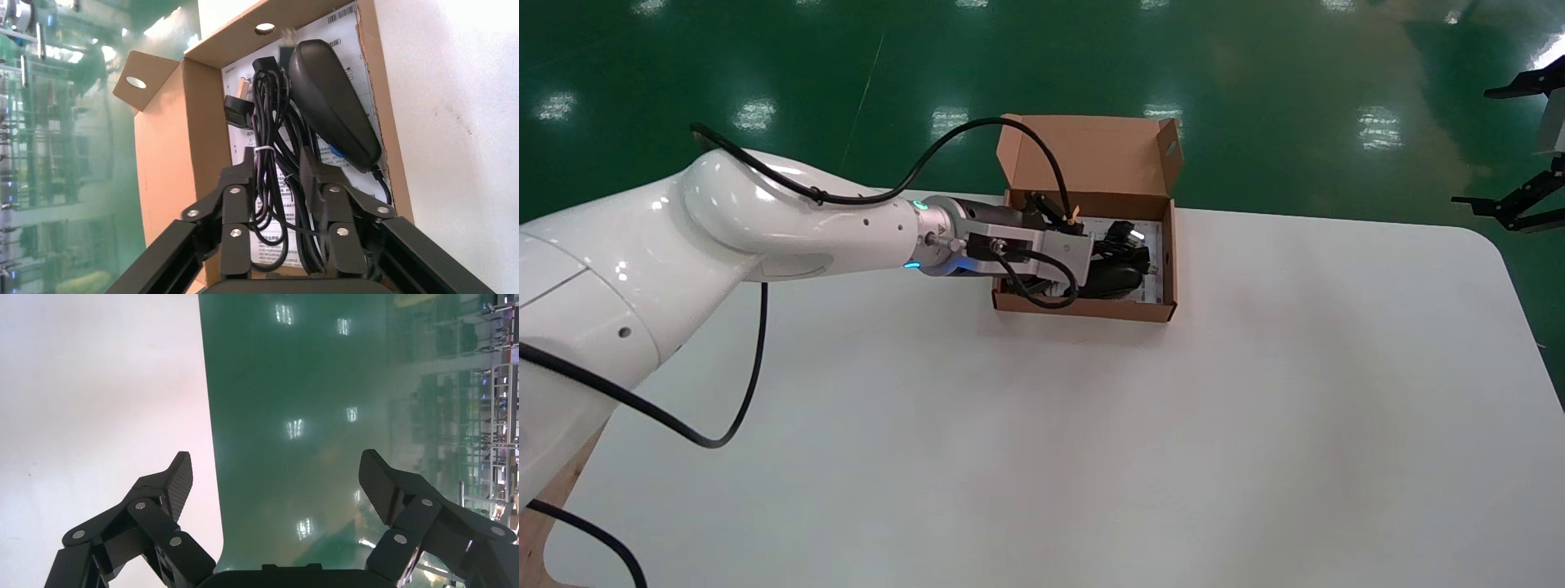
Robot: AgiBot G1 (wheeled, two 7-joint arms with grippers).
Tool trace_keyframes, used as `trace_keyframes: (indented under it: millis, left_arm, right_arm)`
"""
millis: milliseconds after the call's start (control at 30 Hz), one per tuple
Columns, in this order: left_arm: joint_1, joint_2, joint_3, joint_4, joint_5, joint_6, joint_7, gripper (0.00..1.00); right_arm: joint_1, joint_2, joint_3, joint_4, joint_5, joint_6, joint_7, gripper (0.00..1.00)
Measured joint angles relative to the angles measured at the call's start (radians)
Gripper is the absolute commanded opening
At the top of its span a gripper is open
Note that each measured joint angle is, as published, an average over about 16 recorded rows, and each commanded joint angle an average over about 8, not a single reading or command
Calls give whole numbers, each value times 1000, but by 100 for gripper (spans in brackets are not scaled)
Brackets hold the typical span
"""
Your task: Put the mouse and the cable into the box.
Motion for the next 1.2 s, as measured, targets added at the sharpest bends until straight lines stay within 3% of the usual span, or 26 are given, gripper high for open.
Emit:
trace_keyframes:
  millis: [267,1200]
  left_arm:
    - [61,-68,-106,-70,-30,77,-63,100]
    - [379,-422,-654,-438,-187,477,-397,100]
  right_arm:
    - [-85,18,47,108,62,-24,90,100]
    - [-557,119,306,705,403,-160,593,100]
